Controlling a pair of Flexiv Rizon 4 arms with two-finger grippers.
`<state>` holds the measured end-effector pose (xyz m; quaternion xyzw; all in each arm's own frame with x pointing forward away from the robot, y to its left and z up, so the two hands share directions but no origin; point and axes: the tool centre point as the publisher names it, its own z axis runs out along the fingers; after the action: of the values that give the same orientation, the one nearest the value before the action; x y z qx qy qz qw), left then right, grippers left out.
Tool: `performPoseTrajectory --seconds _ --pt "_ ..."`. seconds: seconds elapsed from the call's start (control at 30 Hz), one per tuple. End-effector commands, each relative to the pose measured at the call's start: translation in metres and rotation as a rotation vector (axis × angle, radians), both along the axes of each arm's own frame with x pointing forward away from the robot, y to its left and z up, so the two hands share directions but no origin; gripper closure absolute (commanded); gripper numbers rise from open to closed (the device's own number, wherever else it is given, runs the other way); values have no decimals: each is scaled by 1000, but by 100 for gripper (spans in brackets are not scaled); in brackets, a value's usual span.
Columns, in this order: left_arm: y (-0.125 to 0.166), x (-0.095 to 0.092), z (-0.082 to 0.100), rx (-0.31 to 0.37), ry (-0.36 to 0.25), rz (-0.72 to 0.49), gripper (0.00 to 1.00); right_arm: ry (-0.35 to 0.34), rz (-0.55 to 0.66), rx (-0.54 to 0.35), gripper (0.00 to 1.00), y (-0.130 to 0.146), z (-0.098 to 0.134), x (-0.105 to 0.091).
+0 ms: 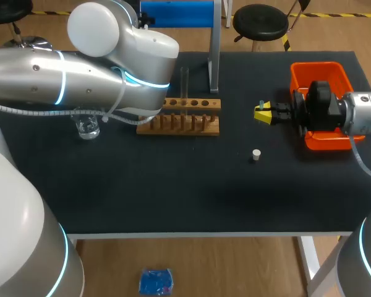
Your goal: Invert the test tube, pick up the pipette, mount the tip to pipette, aspirate from beaker and dispense into the tube, eject the tip, return the pipette, and cap with the stopper.
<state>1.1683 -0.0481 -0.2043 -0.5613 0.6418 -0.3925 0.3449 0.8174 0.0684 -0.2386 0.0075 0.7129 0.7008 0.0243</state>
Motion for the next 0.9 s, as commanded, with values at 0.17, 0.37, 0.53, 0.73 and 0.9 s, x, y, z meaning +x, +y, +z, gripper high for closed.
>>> performPoseTrajectory --seconds 0.17,0.37,0.53,0.73,0.9 --pt "-3 3 -3 0 0 6 53 -1 -3 0 100 0 0 -1" --pt "-3 4 -4 1 -1 7 55 -1 -3 0 100 0 0 -1" --pt "-4 5 -4 5 0 10 55 -1 -3 0 100 0 0 -1" --pt "-4 5 -5 11 4 16 68 -1 -3 0 100 0 0 -1" --pt "-4 5 -6 13 8 21 85 -1 -3 0 100 0 0 -1"
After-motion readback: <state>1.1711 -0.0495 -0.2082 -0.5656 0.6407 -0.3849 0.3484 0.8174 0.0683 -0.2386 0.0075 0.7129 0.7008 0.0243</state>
